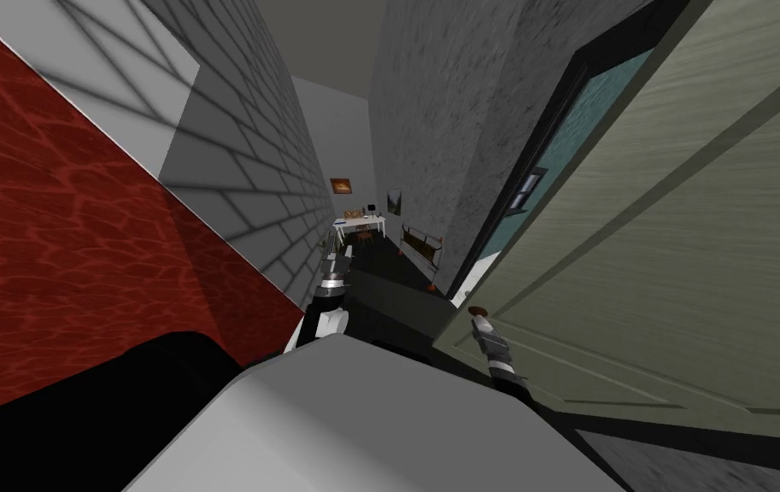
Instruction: Pull the door open
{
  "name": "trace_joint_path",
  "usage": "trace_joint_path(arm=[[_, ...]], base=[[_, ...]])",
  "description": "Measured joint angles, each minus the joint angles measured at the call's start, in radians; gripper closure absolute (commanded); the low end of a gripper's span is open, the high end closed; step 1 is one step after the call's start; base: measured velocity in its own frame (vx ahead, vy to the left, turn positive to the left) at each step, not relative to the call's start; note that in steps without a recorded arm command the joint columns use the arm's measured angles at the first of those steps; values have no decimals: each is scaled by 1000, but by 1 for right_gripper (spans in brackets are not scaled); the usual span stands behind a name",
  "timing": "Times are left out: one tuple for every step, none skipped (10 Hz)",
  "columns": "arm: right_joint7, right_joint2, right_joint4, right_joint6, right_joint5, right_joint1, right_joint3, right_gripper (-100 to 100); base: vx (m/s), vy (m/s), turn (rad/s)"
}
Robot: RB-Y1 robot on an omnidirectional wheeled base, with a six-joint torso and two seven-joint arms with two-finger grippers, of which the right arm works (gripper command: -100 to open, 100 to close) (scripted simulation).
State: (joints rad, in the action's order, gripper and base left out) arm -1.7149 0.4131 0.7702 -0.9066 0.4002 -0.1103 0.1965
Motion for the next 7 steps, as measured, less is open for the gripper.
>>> trace_joint_path(arm=[[-13,10,4,-10,-7,-9,11,100],[-26,18,-4,-25,-15,-14,24,100],[-36,27,6,-30,-21,-26,34,100],[-45,34,13,-36,-26,-37,43,100],[-54,41,9,-47,-30,-37,50,100],[-57,40,7,-48,-32,-39,53,100],[-63,46,5,-54,-35,-42,56,100]], base=[[-177,-29,65],[-169,-43,68],[-159,-40,69],[-180,-37,68],[-85,-17,20],[-131,-41,115],[-194,-46,120]])
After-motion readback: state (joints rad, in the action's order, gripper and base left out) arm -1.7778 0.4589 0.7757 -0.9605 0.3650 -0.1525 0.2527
